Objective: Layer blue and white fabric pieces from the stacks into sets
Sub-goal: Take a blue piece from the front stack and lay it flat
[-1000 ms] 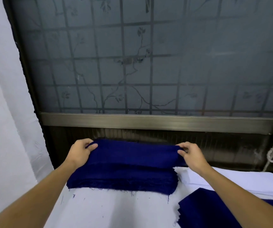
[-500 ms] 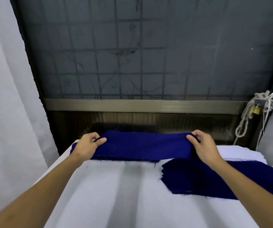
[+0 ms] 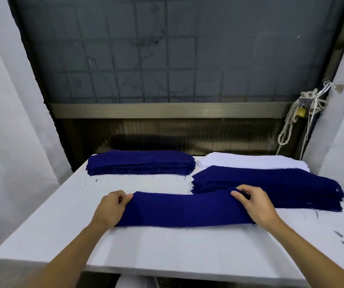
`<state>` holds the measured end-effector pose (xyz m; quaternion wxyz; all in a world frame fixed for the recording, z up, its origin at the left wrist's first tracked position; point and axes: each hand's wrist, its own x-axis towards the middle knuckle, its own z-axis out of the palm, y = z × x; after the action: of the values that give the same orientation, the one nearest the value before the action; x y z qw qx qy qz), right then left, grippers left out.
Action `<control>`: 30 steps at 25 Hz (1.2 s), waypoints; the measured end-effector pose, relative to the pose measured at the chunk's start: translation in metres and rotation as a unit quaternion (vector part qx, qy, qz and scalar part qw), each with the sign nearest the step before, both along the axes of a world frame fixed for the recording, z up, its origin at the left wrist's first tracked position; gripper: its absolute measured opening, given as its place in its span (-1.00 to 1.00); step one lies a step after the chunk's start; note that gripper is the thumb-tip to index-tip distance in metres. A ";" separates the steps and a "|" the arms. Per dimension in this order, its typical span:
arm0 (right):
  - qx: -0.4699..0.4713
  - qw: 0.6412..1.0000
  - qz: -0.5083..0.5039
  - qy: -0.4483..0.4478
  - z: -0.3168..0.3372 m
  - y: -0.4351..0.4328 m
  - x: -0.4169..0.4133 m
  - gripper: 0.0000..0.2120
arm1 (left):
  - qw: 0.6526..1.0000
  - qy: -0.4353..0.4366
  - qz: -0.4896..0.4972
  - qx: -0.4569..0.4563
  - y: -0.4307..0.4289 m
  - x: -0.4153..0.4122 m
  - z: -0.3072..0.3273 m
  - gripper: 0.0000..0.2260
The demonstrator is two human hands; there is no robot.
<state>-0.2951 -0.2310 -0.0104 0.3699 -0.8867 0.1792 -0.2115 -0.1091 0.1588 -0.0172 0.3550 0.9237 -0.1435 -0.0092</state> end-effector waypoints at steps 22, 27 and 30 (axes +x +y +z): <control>-0.136 0.980 -0.126 0.066 -0.043 -0.001 -0.026 -0.81 | 0.994 -0.101 0.048 -0.013 0.007 -0.014 -0.048 -0.74; -0.116 0.984 -0.130 0.042 -0.040 0.000 -0.028 -0.79 | 0.993 -0.074 0.074 -0.056 0.004 -0.015 -0.047 -0.73; -0.116 0.983 -0.137 0.023 -0.036 0.004 -0.030 -0.83 | 0.994 -0.056 0.076 -0.050 0.005 -0.007 -0.043 -0.72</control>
<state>-0.3249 -0.2267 -0.0467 0.2276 -0.8954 0.2818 -0.2588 -0.1156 0.1633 -0.0600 0.3913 0.9123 -0.0928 0.0770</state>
